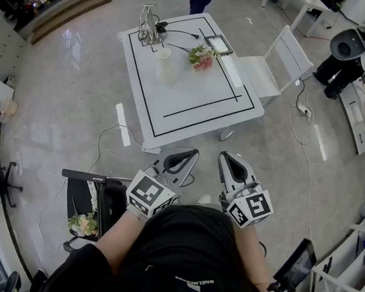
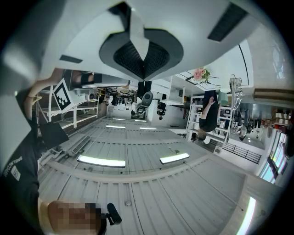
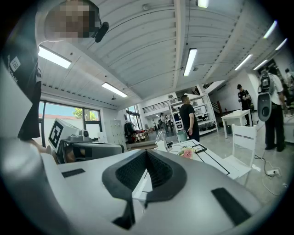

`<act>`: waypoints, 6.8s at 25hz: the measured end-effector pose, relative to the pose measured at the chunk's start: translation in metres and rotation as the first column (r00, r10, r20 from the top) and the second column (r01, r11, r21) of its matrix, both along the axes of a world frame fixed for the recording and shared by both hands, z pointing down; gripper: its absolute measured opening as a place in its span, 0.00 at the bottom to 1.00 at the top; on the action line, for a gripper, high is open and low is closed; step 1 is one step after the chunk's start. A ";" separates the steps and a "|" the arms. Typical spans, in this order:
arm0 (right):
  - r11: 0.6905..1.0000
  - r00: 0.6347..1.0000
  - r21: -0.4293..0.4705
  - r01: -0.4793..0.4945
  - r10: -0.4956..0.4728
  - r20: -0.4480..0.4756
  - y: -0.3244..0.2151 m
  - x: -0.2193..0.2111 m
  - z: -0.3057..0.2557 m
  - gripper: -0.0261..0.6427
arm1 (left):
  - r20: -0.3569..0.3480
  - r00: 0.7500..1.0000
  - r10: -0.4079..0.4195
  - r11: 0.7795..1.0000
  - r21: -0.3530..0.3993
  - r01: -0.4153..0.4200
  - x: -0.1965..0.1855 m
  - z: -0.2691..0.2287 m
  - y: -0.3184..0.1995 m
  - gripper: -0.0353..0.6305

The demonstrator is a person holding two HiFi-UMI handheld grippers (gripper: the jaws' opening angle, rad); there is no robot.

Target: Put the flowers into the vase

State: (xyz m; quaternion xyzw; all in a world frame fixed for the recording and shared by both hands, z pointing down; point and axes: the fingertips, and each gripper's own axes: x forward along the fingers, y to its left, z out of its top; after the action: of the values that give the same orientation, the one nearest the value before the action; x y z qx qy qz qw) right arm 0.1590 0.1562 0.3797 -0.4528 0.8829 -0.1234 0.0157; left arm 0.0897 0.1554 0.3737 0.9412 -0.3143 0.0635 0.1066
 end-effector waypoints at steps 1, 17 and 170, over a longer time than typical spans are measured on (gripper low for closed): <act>1.000 1.000 0.002 0.001 -0.001 0.002 0.001 0.001 -0.001 0.06 | -0.005 1.000 0.000 1.000 -0.005 0.000 0.001 0.000 0.001 0.06; 1.000 0.998 -0.010 -0.012 0.012 0.061 0.002 0.052 0.007 0.06 | -0.013 0.999 -0.051 0.997 -0.067 0.050 0.038 0.015 -0.005 0.06; 0.930 0.601 -0.347 0.119 -0.345 -0.721 -0.490 -0.014 0.215 0.21 | 0.146 0.809 -0.570 0.765 -0.264 0.587 -0.161 0.112 -0.235 0.06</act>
State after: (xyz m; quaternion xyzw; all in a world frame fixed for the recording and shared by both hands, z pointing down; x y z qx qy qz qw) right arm 0.1452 -0.3340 0.5950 -0.3398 0.8309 -0.0351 -0.4391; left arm -0.0708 -0.0797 0.4860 0.7693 -0.5786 0.1006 0.2516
